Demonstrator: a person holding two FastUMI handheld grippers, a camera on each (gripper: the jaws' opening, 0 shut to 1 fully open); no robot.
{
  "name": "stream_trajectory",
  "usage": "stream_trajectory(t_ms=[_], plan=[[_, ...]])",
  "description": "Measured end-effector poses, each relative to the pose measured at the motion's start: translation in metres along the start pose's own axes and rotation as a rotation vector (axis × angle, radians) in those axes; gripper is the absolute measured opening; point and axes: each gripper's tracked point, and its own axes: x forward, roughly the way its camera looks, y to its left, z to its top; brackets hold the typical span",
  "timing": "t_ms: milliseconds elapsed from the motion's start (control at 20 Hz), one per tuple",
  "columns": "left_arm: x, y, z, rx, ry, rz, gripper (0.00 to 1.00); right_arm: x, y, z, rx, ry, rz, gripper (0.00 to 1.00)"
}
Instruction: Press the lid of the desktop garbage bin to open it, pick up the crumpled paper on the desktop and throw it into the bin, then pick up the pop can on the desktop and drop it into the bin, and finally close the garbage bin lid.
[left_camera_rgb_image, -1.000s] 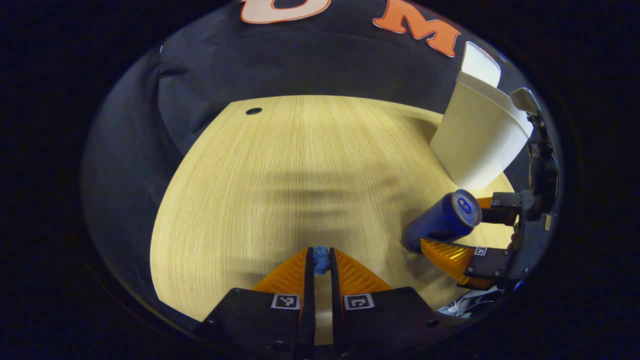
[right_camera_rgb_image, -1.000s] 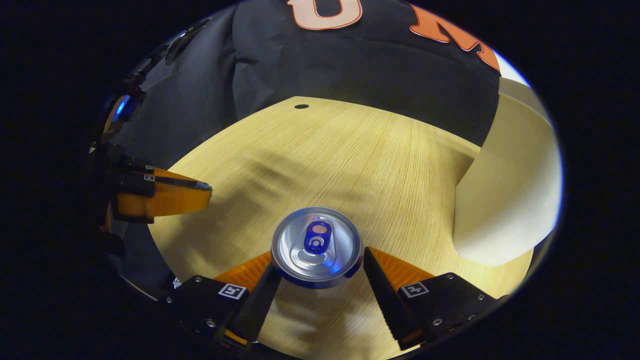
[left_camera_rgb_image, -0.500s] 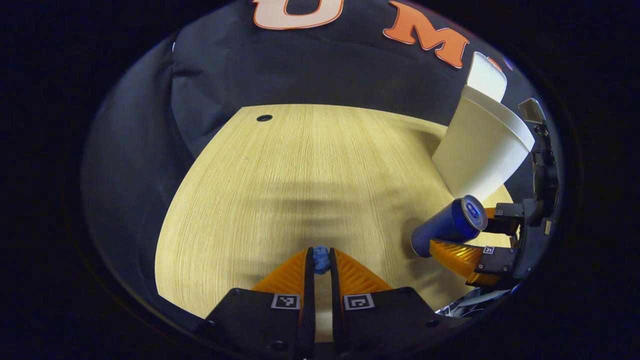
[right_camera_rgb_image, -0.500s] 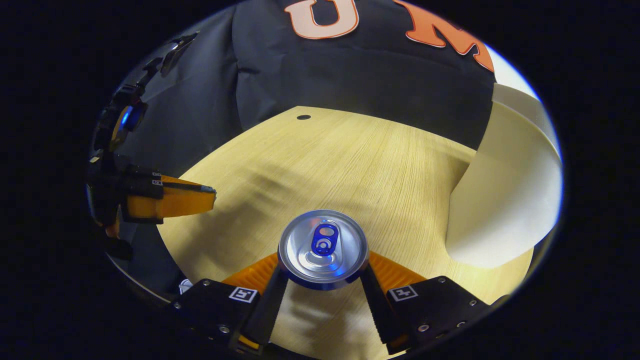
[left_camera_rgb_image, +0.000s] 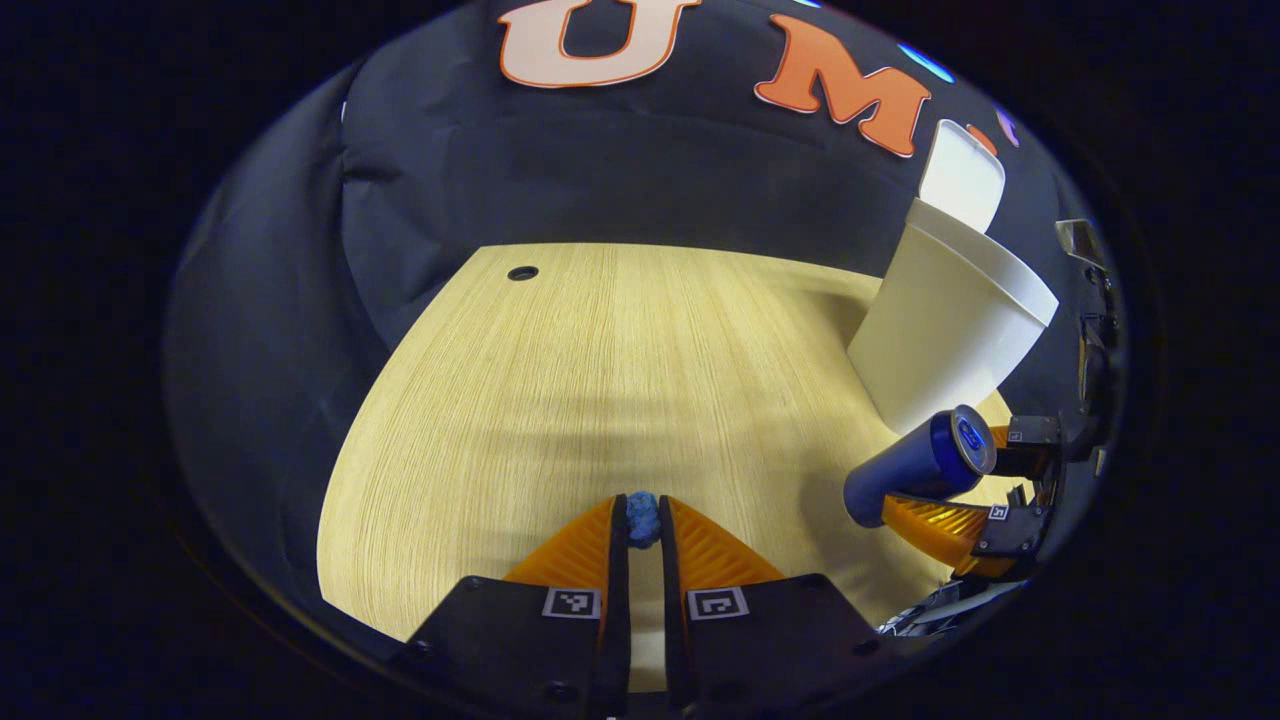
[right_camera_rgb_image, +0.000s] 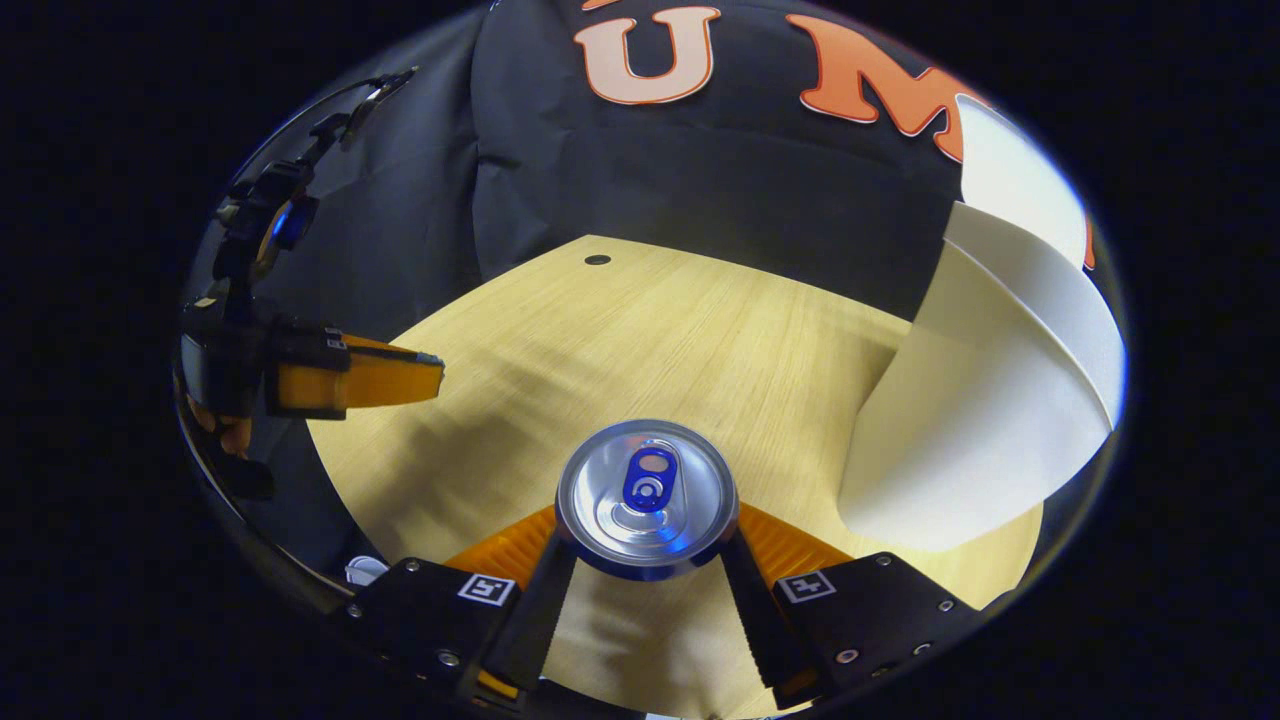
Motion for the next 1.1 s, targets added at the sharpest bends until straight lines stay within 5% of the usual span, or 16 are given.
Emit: stream_trajectory(t_ms=[1100], plan=[[-0.013,-0.224,0.164,0.312,-0.361,-0.353,0.18,-0.004,-0.009,-0.004,0.151,-0.036,-0.188,0.8]])
